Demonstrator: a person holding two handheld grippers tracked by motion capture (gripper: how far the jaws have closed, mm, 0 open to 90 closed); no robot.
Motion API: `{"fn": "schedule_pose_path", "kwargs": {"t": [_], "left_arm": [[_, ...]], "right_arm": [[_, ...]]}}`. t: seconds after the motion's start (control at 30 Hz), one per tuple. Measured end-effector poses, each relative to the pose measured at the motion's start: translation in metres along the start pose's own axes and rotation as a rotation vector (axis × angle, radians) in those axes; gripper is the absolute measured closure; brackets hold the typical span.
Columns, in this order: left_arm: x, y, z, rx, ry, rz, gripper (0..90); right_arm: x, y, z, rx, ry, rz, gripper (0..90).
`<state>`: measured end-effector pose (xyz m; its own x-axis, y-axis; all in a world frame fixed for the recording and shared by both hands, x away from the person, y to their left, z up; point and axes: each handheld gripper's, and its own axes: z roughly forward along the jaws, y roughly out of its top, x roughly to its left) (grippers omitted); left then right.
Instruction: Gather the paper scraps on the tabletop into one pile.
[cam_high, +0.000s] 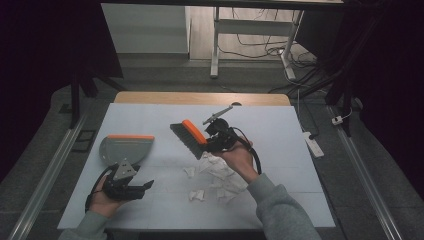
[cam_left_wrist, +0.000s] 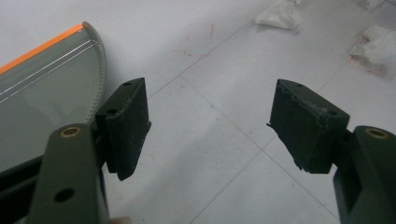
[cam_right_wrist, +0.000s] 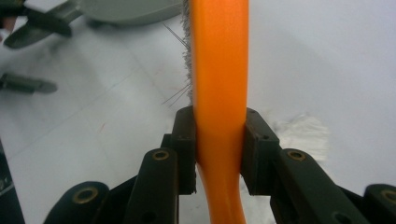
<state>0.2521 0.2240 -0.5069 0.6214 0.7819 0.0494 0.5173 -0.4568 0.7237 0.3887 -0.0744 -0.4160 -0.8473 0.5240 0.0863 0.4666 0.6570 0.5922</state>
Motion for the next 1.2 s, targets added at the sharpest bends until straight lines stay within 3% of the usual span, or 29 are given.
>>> {"fn": "schedule_pose_path", "kwargs": {"t": [0.17, 0.37, 0.57, 0.73, 0.83, 1.07, 1.2], "left_arm": [[0.003, -0.001, -0.002, -0.016, 0.004, -0.021, 29.3], [0.005, -0.002, -0.004, -0.024, 0.009, -0.031, 29.6], [0.004, -0.002, -0.003, -0.020, 0.008, -0.026, 29.5], [0.005, -0.003, -0.003, -0.018, 0.006, -0.026, 29.5], [0.004, -0.003, -0.003, -0.014, 0.007, -0.022, 29.5], [0.004, -0.002, -0.002, -0.012, 0.010, -0.021, 29.5], [0.003, -0.002, 0.000, 0.001, 0.010, -0.012, 29.3]], "right_arm": [[0.021, -0.006, 0.011, 0.040, 0.038, -0.042, 69.9], [0.038, -0.010, 0.035, 0.077, 0.105, -0.044, 69.9], [0.047, -0.011, 0.057, 0.108, 0.098, -0.047, 69.9], [0.039, -0.015, 0.061, 0.128, 0.078, -0.009, 69.9], [0.031, -0.020, 0.057, 0.148, 0.026, -0.011, 69.9], [0.002, -0.034, 0.034, 0.131, -0.067, 0.050, 69.9], [-0.007, -0.036, 0.020, 0.082, -0.053, 0.081, 69.9]]}}
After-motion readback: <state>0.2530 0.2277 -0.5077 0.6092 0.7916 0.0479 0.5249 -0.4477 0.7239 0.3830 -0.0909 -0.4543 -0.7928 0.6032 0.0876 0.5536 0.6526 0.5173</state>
